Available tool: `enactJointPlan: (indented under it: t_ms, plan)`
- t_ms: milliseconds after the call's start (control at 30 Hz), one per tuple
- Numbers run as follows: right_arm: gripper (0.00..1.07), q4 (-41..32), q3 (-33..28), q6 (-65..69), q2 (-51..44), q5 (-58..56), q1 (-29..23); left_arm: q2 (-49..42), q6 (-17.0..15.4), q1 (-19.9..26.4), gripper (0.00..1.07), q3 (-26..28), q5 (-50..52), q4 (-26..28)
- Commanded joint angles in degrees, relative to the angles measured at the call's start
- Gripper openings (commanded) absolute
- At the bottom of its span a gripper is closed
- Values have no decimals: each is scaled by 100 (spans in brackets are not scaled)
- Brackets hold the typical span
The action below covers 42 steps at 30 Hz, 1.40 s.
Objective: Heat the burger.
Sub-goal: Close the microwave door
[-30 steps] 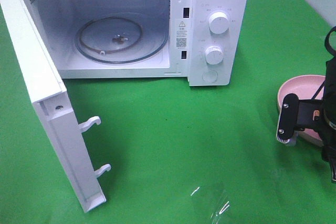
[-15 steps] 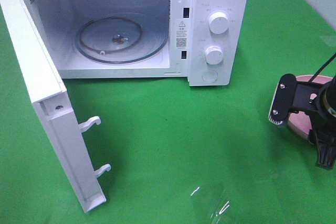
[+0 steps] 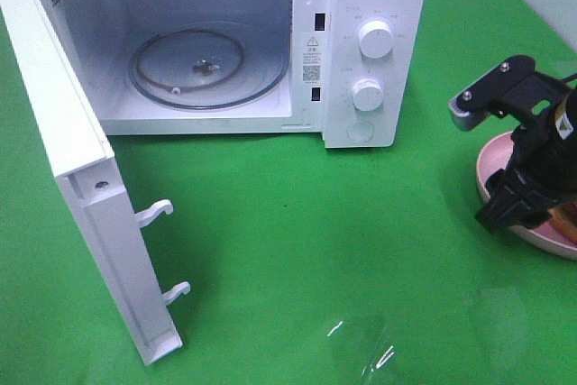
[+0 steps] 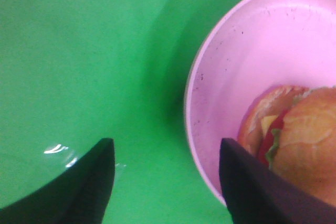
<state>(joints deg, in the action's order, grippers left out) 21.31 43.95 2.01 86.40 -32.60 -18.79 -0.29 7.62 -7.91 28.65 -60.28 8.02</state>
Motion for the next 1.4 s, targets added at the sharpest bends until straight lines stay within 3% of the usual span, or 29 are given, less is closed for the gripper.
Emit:
enactJointPlan:
  t_ms: [33,300,333,467,700,833,1000,1067,1400]
  plan:
    - [57,-882,659,625,-40,-1272,212,-138,-6,23,0,-17,69,0]
    - [56,-1759,928,453,-390,-2172,1157,-138,-6,23,0,-17,69,6]
    - [56,-2028,917,315,-630,-2286,1536,-138,-6,23,0,-17,69,6]
    - [56,-2206,871,149,-1152,-2779,1908,-138,-6,23,0,-17,69,6]
    - [56,-2263,539,143,-2326,-3031,1908,-138,-11,23,0,-17,69,6]
    - [56,-2217,-143,97,-3592,-3054,1908,-138,-11,23,0,-17,69,6]
    - [56,-2217,-476,23,-4234,-3088,1908,-138,-11,23,0,-17,69,6]
    - [56,-2217,-859,-69,-5008,-3071,1908,-138,-11,23,0,-17,69,6]
    - [56,-2252,-1369,-332,-6841,-2722,1908,-132,-6,23,0,-11,69,6]
